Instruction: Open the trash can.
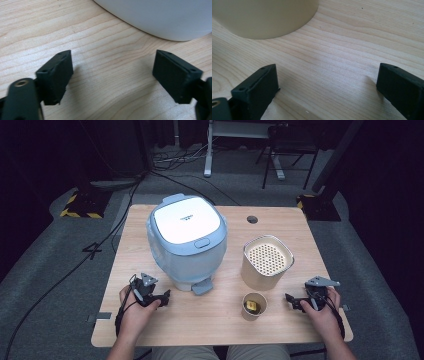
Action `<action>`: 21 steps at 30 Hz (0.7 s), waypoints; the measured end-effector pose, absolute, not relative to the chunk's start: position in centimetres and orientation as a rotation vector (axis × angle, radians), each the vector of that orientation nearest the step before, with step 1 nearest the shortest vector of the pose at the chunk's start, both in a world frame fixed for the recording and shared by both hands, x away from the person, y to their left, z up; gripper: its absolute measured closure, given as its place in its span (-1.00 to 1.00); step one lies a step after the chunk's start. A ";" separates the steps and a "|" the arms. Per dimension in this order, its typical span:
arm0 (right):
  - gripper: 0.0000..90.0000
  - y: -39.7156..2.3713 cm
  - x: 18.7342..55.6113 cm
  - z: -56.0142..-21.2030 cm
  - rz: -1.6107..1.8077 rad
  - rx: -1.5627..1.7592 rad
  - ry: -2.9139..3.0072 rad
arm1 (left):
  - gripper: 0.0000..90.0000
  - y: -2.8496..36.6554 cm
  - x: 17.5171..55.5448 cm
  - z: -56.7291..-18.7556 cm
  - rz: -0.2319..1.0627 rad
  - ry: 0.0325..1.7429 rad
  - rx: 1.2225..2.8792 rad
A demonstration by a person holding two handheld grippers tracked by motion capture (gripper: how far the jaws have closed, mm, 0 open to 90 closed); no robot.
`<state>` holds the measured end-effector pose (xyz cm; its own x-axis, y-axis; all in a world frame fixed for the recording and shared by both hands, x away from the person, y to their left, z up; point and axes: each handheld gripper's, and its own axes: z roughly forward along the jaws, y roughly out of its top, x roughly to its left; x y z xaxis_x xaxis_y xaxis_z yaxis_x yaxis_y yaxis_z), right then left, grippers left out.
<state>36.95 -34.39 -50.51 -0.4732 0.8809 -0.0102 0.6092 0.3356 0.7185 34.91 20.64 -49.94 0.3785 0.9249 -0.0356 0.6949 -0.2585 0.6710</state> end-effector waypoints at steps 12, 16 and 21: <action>-0.86 -34.4 36.8 -50.5 0.940 1.310 2.204 | -0.41 21.4 33.5 -46.0 0.451 1.261 2.102; -0.86 -34.4 36.8 -50.5 0.941 1.311 2.205 | -0.39 21.5 32.8 -44.7 0.415 1.217 2.103; -0.86 -34.4 36.8 -50.5 0.941 1.311 2.205 | -0.37 21.5 32.4 -43.5 0.334 1.155 2.073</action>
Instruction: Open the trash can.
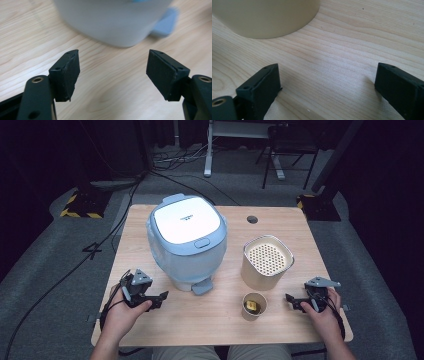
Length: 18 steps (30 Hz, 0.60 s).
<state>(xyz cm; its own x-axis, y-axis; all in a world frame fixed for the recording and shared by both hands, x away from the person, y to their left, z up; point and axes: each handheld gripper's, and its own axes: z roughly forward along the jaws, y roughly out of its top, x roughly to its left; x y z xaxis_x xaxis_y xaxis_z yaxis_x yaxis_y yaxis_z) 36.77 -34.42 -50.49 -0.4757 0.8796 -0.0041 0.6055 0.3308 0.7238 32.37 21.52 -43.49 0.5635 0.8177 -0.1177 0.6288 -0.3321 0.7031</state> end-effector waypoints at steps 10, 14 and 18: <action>-0.86 -34.4 36.8 -50.5 0.942 1.312 2.206 | -0.34 21.5 31.2 -40.2 0.344 1.064 2.158; -0.86 -34.4 36.7 -50.5 0.936 1.309 2.202 | -0.34 21.7 31.0 -39.3 0.325 1.019 2.136; -0.86 -34.4 36.8 -50.5 0.937 1.307 2.203 | -0.30 21.4 30.9 -38.0 0.329 0.943 2.134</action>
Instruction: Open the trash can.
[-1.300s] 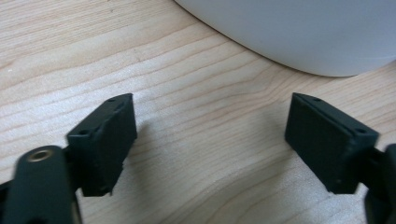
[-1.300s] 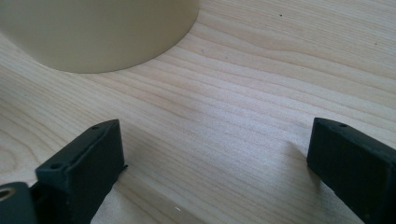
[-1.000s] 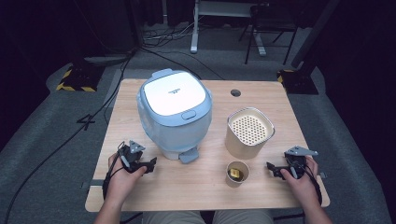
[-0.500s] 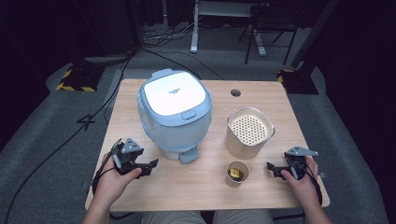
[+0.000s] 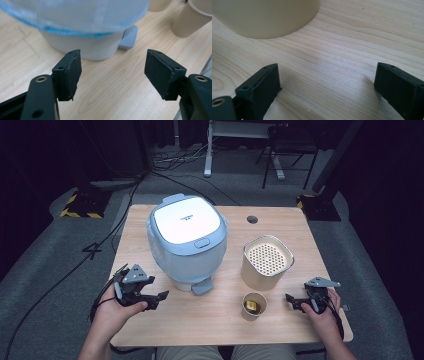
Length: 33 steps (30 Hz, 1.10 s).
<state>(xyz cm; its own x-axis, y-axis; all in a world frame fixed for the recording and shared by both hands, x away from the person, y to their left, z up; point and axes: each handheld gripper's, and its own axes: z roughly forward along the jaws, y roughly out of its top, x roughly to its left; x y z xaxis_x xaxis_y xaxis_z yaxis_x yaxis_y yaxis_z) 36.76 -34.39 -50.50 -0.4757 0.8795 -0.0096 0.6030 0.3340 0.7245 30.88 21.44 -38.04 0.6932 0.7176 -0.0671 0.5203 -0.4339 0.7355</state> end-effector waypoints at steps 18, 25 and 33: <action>-0.86 -34.4 36.8 -50.5 0.938 1.307 2.203 | 0.21 22.3 30.3 -32.9 0.216 0.539 1.821; -0.86 -34.4 36.8 -50.5 0.938 1.306 2.204 | 0.31 21.9 31.0 -32.0 0.196 0.495 1.797; -0.86 -34.4 36.8 -50.5 0.938 1.308 2.205 | 0.31 20.2 33.2 -29.9 0.232 0.436 1.767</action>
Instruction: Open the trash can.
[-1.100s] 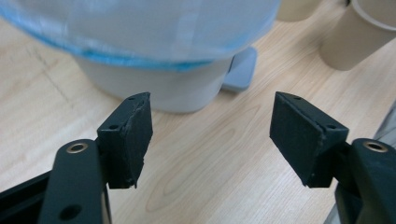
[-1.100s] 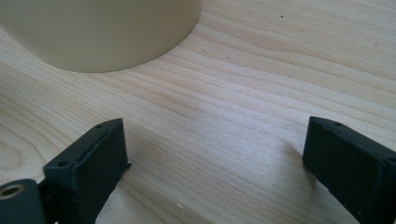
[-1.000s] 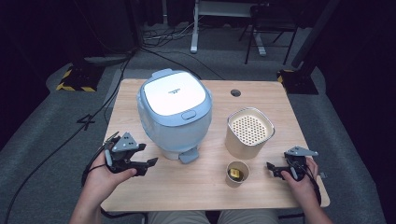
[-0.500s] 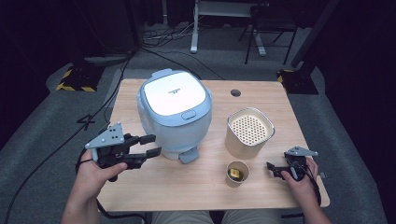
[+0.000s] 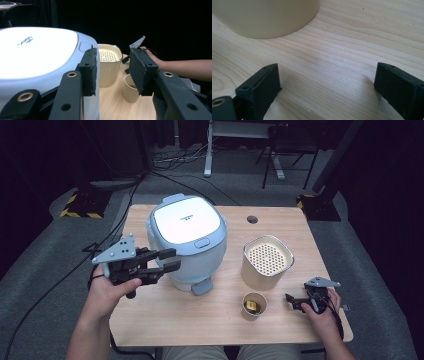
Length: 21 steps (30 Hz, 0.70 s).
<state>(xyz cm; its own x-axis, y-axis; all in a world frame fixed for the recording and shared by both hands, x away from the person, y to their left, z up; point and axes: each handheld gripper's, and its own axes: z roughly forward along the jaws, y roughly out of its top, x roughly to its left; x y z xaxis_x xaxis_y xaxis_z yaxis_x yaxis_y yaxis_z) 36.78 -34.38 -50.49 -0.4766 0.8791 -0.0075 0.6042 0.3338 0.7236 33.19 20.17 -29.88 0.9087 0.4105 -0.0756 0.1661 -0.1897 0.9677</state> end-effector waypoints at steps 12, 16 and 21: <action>-0.85 -34.4 36.8 -50.5 0.939 1.307 2.206 | 0.53 17.5 37.8 -28.4 0.200 0.503 1.781; -0.85 -34.4 36.8 -50.5 0.942 1.304 2.210 | 0.57 16.7 38.8 -28.6 0.204 0.520 1.825; -0.85 -34.4 36.8 -50.5 0.942 1.302 2.212 | 0.74 15.6 39.2 -28.9 0.196 0.487 1.829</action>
